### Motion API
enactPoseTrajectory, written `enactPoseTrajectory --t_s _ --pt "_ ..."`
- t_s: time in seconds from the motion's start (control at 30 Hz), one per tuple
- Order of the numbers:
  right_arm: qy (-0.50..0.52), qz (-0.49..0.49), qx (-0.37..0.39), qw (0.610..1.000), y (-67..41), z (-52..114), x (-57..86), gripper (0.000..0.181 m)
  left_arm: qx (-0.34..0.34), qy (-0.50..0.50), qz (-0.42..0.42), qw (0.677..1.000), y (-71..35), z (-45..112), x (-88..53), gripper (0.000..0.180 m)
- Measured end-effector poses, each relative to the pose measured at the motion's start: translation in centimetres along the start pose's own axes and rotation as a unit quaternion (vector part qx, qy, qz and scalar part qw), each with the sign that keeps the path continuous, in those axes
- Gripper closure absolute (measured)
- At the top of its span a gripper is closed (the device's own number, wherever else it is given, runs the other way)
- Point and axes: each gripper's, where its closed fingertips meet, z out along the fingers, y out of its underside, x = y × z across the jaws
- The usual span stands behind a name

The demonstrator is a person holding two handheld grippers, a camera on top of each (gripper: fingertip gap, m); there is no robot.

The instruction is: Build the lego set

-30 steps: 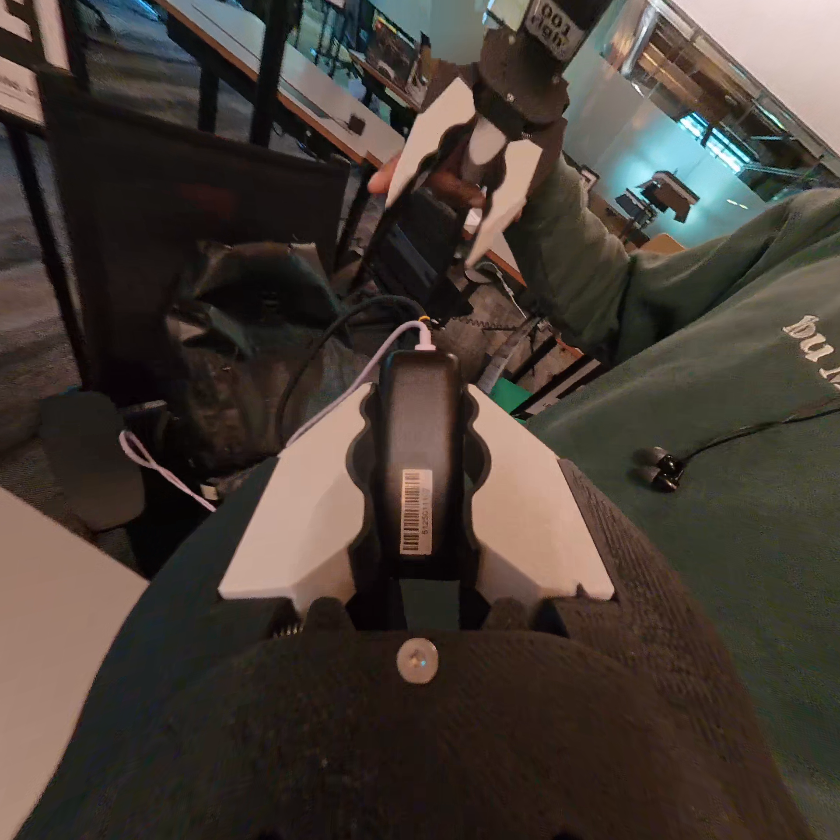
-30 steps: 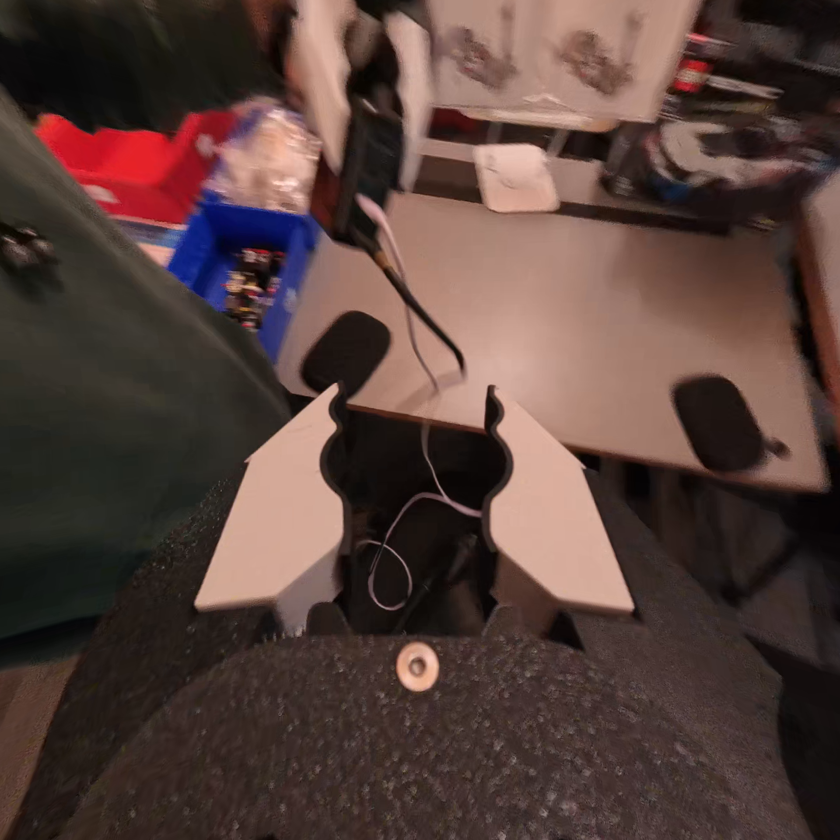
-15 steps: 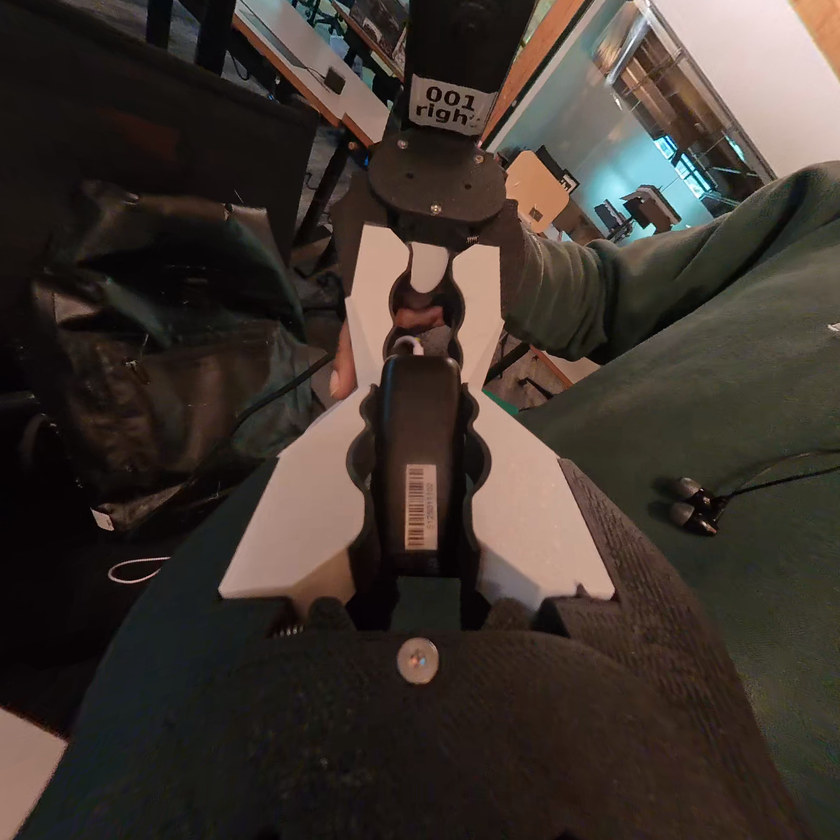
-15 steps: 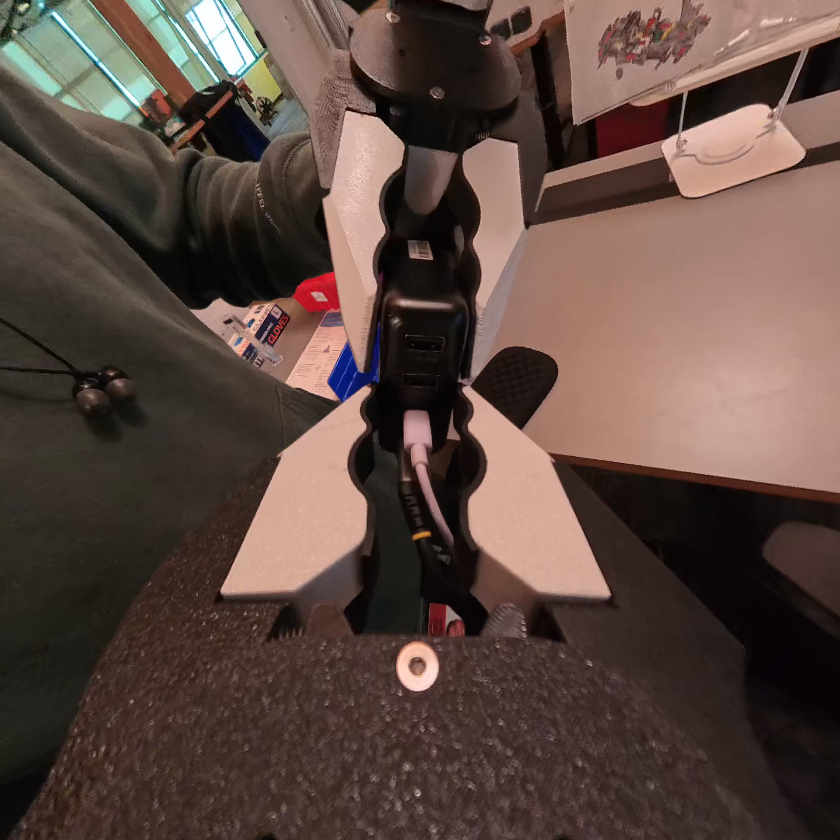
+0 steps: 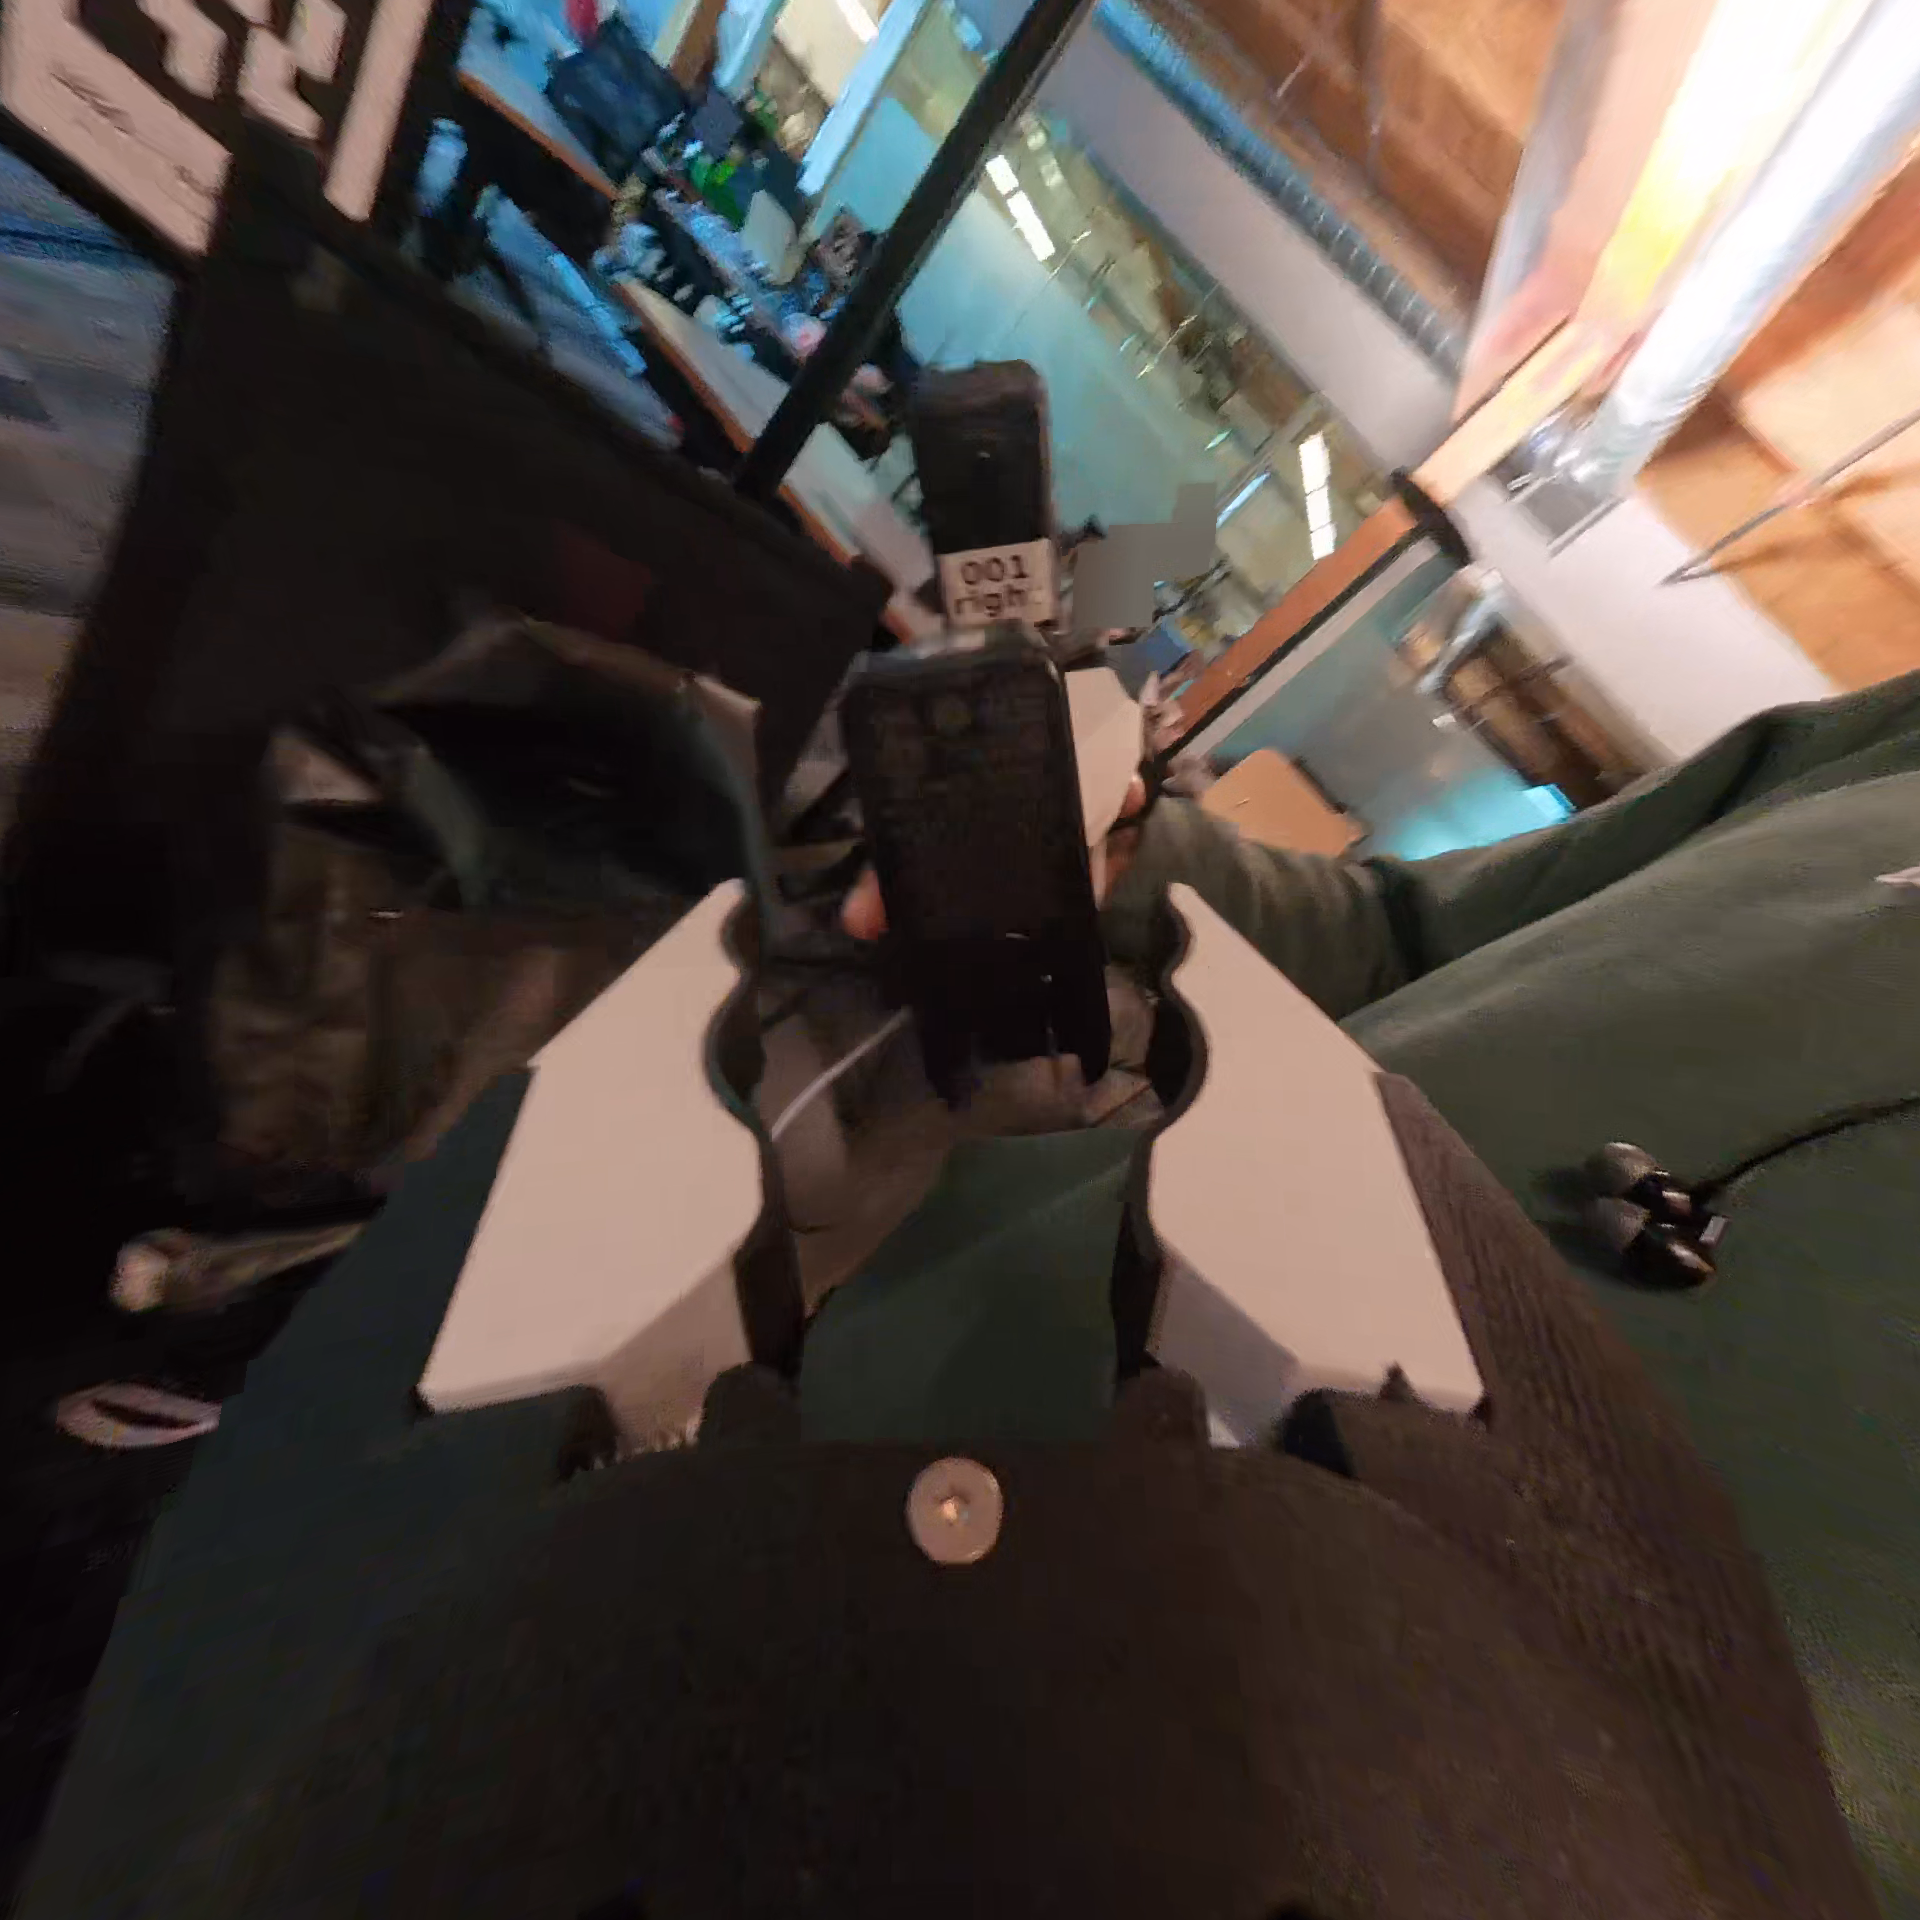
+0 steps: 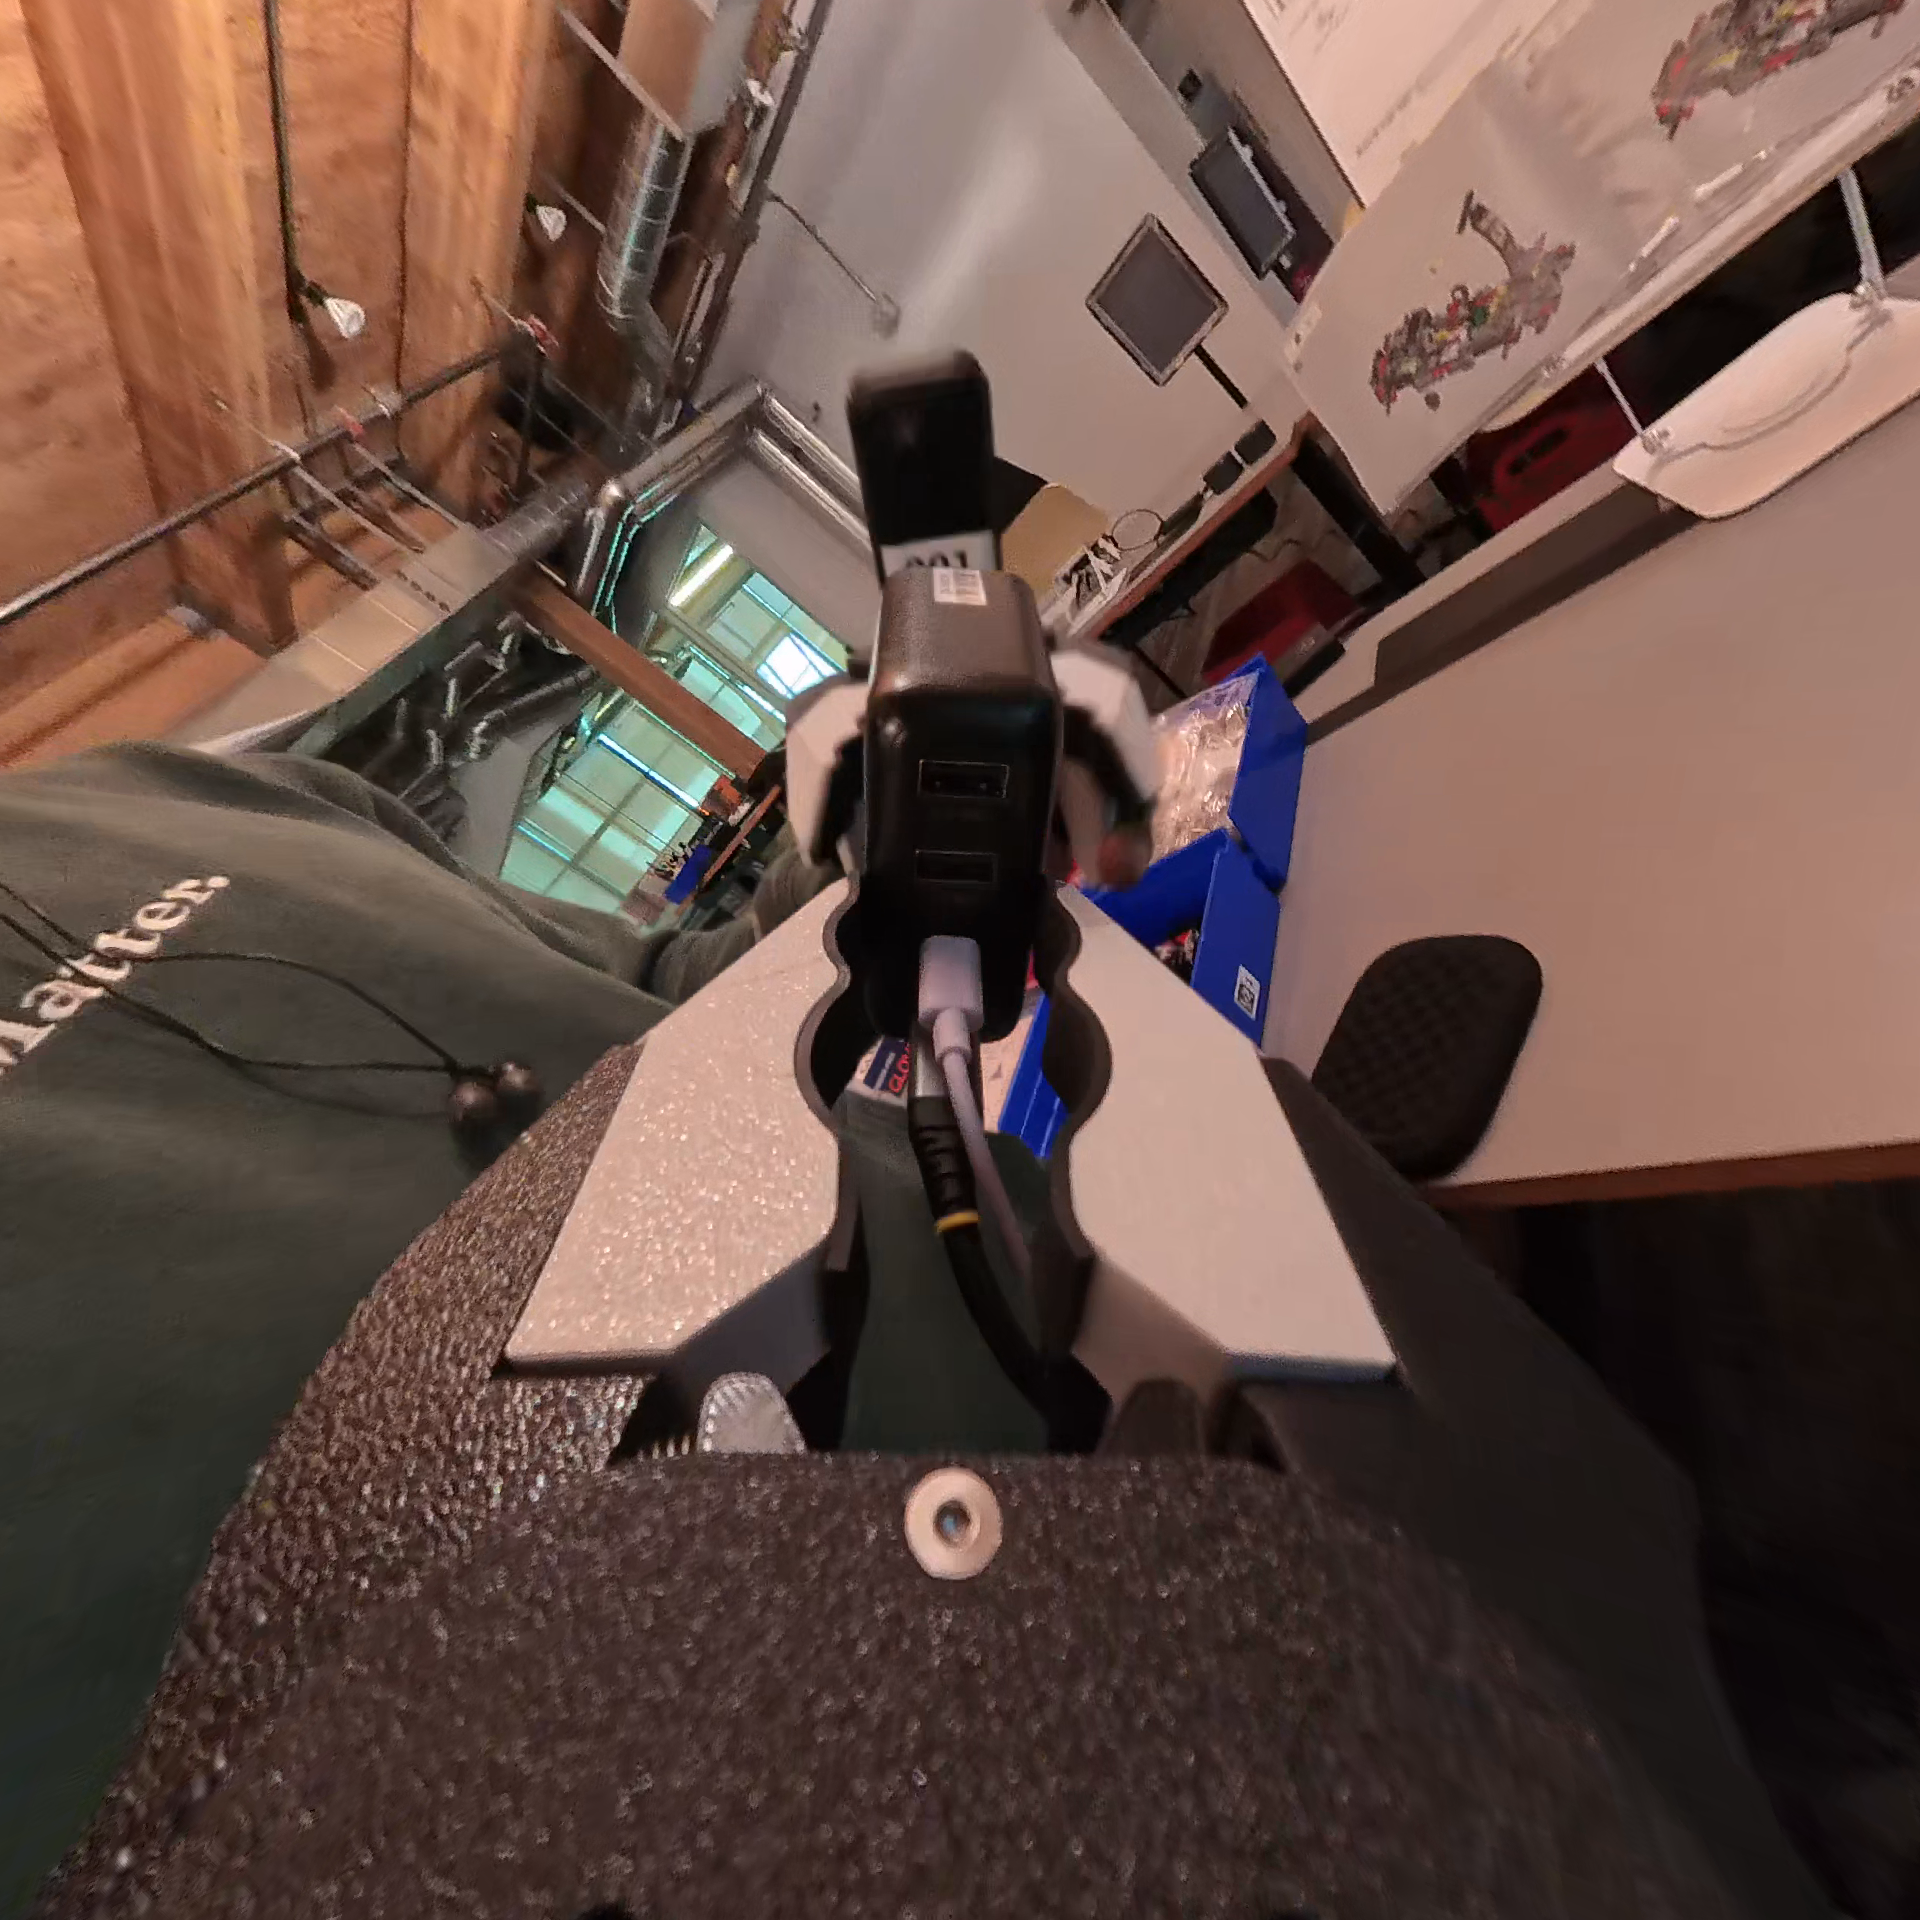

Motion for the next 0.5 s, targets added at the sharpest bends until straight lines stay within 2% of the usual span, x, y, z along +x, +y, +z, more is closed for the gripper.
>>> enactPoseTrajectory --t_s 0.07,0.2,0.4,0.5 --pt "-0.008 -0.009 0.004 1.0 -1.0 1.2 -0.8 0.151 0.037 0.037 0.013 0.999 -1.2 0.1 1.6 0.138" --pt "-0.005 -0.052 0.005 0.999 -3.7 3.0 -2.2 0.151 0.09 0.031 0.001 0.995 -4.8 -1.7 2.3 0.142" --pt "0.047 -0.207 -0.106 0.971 -3.6 3.3 -2.3 0.149 0.163 0.02 -0.06 0.985 -6.0 -5.2 1.6 0.144" --pt "0.035 -0.177 -0.126 0.975 -2.4 3.4 -1.7 0.153 0.194 0.016 -0.083 0.977 -4.9 -6.8 1.1 0.143"
